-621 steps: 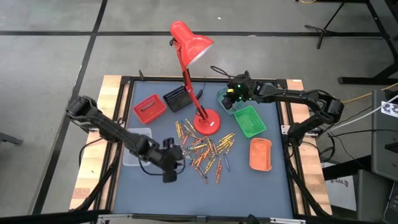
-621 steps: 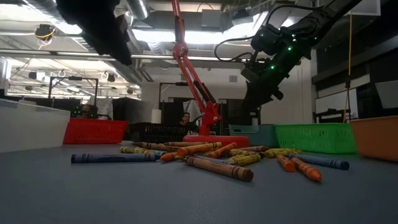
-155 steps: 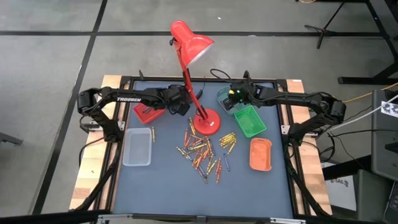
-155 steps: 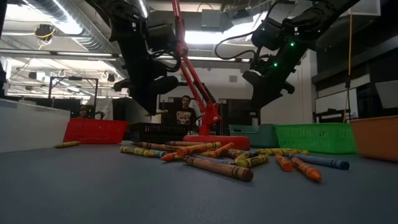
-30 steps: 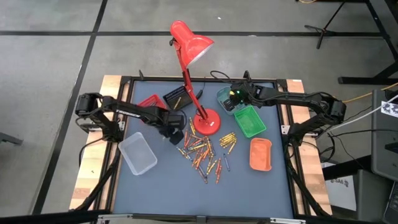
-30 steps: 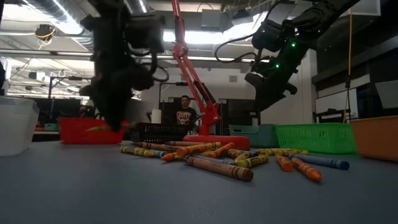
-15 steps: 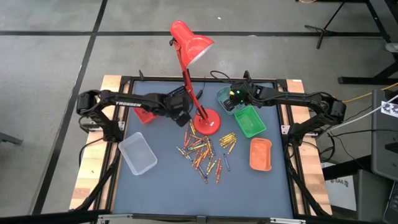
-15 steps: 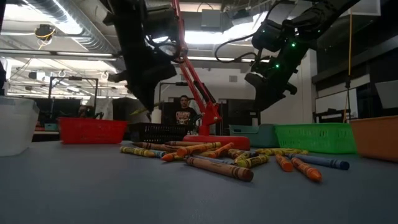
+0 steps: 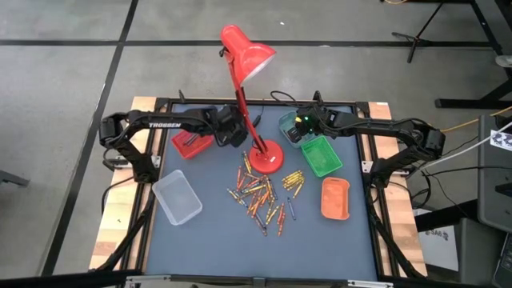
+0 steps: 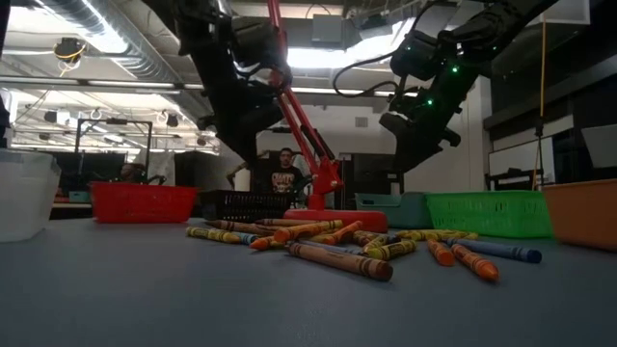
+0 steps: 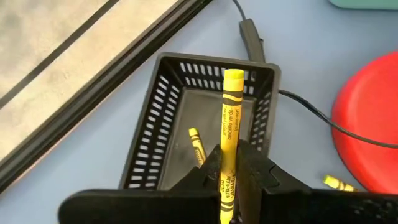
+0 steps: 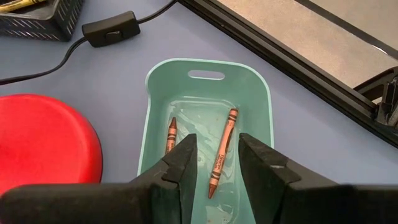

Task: Sort crayons
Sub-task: Put the yellow crayon into the top left black bin, then put the brown crayon into the top right blue bin

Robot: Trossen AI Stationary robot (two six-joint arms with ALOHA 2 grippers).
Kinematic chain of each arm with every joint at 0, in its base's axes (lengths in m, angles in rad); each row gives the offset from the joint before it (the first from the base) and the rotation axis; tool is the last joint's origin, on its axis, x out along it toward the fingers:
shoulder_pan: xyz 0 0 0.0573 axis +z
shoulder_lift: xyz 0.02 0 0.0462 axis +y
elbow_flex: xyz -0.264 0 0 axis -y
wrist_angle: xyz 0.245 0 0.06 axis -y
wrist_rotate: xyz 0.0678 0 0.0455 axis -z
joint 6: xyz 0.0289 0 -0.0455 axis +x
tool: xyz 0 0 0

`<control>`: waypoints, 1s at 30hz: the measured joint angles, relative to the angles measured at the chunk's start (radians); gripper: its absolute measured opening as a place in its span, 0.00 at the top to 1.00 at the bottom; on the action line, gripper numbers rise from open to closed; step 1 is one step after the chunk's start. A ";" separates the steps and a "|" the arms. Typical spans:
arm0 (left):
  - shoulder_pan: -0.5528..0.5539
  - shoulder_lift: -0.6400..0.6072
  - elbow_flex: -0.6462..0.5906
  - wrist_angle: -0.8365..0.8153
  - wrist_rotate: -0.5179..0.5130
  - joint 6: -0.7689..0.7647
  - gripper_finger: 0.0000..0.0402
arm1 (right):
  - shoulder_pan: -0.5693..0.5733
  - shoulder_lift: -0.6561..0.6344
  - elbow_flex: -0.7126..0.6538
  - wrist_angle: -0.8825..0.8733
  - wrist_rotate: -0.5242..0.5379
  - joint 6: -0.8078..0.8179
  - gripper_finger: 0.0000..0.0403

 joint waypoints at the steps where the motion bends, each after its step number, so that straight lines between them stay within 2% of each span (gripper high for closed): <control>1: 0.005 0.000 0.000 0.000 0.000 0.003 0.98 | 0.000 0.000 0.000 0.000 0.000 0.000 0.71; 17: 0.024 -0.001 0.000 0.000 0.001 -0.010 0.83 | 0.000 0.000 0.000 0.000 0.000 0.000 0.71; 24: 0.011 -0.001 0.000 0.000 0.007 -0.016 0.83 | 0.000 0.000 0.000 0.000 0.000 0.000 0.71; 30: -0.026 -0.001 0.000 -0.006 0.071 -0.018 0.82 | 0.000 0.000 0.000 -0.001 0.000 0.000 0.71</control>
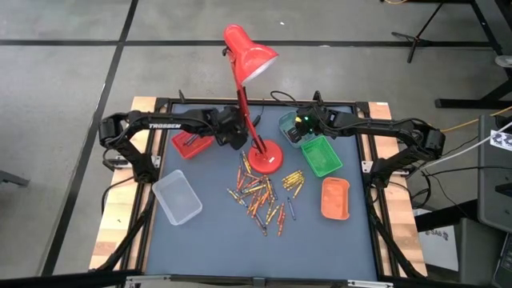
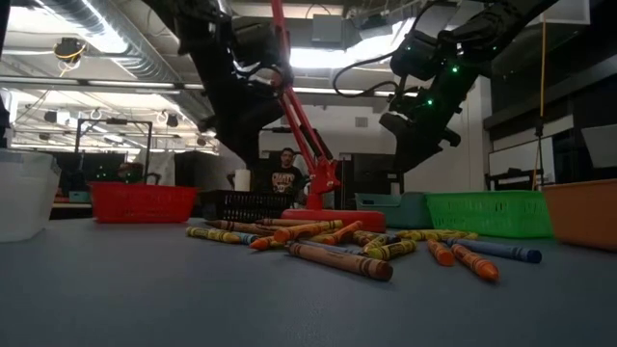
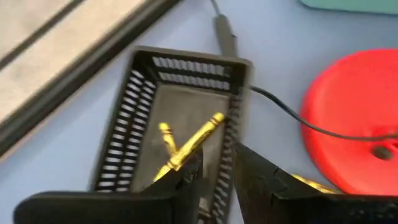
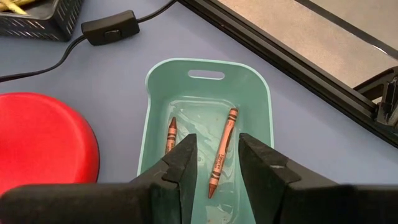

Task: Sort crayons
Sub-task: Put the brown crayon into the top right blue bin

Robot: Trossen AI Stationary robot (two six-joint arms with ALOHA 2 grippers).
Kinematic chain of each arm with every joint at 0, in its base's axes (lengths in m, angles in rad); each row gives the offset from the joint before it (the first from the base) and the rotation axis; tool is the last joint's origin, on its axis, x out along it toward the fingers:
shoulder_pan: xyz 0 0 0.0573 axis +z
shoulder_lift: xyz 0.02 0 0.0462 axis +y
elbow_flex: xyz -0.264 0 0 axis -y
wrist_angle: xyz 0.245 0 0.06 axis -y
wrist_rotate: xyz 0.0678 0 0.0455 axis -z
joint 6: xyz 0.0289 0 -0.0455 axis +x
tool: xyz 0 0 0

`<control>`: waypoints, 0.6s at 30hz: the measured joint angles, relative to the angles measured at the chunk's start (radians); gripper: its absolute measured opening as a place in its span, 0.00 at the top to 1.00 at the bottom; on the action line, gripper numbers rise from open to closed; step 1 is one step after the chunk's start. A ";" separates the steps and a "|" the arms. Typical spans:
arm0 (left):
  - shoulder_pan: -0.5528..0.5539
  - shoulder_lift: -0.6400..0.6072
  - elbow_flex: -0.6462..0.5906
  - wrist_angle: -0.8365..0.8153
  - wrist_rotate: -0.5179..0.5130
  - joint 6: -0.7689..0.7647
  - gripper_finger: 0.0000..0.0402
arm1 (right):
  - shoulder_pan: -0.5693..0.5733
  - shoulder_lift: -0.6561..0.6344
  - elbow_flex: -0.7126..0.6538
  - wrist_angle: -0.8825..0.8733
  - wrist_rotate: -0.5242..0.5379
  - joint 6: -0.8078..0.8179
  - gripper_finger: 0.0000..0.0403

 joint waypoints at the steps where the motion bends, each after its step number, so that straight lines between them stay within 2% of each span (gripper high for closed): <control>1: -0.009 0.000 0.000 -0.002 0.011 0.002 0.82 | 0.000 0.000 0.000 0.000 0.000 0.000 0.71; 10: -0.106 0.000 0.000 -0.025 0.057 0.004 0.83 | 0.000 0.000 0.000 -0.001 0.000 0.000 0.71; 18: -0.201 0.000 0.000 -0.024 0.200 0.065 0.83 | 0.000 0.000 0.000 -0.001 0.000 0.000 0.71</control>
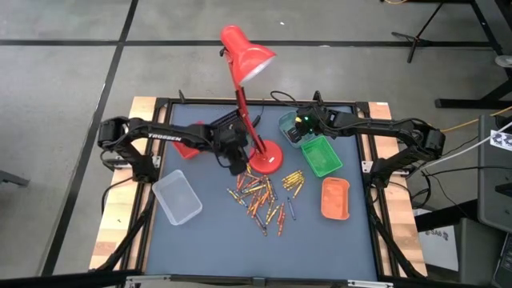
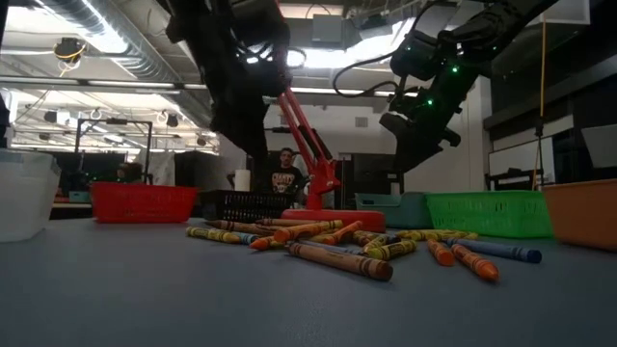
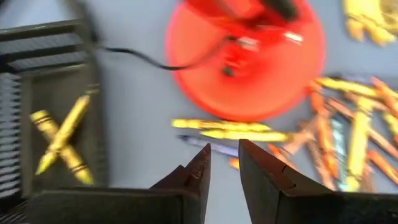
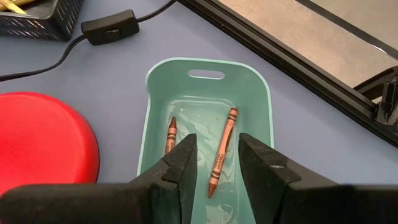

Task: Sort crayons
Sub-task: Put the brown crayon into the top right blue bin

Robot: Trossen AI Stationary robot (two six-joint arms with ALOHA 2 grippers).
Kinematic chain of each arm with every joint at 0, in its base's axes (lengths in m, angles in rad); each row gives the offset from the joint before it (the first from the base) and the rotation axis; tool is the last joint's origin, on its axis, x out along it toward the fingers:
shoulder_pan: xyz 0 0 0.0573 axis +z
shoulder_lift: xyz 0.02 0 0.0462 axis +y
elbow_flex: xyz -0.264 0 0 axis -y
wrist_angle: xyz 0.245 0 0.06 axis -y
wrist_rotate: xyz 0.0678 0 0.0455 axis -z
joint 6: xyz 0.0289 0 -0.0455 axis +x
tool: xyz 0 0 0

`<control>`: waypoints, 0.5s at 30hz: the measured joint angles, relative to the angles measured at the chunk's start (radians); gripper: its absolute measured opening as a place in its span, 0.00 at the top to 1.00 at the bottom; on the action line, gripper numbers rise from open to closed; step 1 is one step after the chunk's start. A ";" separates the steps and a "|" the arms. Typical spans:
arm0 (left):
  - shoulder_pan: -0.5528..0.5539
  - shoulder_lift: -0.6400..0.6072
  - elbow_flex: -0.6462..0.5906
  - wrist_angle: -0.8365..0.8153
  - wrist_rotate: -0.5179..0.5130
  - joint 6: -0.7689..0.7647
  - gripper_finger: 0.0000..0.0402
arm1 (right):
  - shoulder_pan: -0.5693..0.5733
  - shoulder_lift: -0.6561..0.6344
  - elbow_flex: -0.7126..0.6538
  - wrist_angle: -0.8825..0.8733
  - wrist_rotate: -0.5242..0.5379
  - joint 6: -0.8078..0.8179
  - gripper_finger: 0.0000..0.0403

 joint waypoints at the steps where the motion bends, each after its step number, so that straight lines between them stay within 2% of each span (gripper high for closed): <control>1: -0.013 0.000 0.000 0.000 0.022 0.021 0.83 | 0.000 0.000 0.000 0.000 0.000 0.000 0.71; 4: -0.054 0.000 0.000 0.013 0.070 0.081 0.83 | 0.000 0.000 0.000 0.000 0.000 0.000 0.71; 8: -0.106 0.000 -0.039 0.114 0.097 0.158 0.83 | 0.000 0.000 0.000 0.000 0.000 0.000 0.71; 15: -0.151 0.000 -0.139 0.299 0.098 0.221 0.83 | 0.000 0.000 0.000 0.000 0.000 0.000 0.71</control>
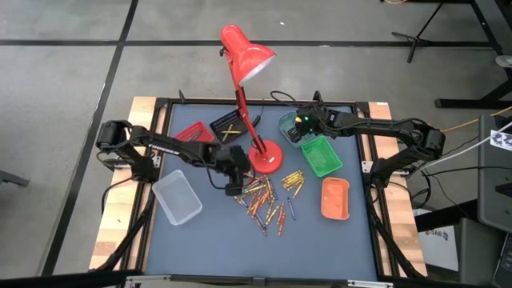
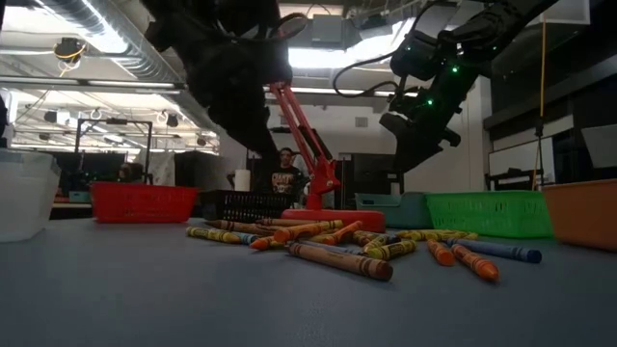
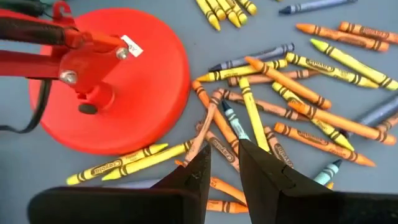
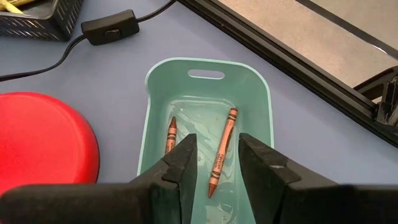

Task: Sort crayons
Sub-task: Put the brown crayon into the top right blue bin

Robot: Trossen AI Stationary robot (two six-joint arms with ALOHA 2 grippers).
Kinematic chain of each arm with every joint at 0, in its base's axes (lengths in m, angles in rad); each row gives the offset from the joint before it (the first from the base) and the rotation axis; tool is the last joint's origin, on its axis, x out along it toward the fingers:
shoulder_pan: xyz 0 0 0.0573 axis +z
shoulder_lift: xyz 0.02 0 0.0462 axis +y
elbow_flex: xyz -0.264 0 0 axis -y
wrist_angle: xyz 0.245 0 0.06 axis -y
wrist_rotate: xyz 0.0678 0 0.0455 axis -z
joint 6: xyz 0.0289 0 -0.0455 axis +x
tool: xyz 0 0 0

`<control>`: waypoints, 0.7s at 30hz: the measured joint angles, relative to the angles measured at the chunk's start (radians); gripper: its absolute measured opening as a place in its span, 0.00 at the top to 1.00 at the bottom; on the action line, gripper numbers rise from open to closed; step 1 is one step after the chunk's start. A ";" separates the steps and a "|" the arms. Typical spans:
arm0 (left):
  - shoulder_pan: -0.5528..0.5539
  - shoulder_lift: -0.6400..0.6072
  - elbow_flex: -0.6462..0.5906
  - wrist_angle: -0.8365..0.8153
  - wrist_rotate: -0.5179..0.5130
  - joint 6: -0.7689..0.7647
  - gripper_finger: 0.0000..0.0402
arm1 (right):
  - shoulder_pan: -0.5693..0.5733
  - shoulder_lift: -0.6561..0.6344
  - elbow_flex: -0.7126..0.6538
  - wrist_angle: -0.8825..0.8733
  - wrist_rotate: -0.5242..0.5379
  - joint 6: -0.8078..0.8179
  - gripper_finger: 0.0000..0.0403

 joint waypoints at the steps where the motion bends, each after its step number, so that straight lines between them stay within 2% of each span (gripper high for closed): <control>1: 0.000 0.000 -0.011 0.023 0.000 0.003 0.83 | 0.000 0.000 0.000 0.000 0.000 0.000 0.71; 11: 0.025 0.000 -0.115 0.145 -0.016 0.015 0.83 | 0.000 0.000 0.000 0.000 0.000 0.000 0.71; 21: 0.054 0.000 -0.210 0.363 -0.016 0.016 0.83 | 0.000 0.000 0.000 0.002 0.000 0.000 0.71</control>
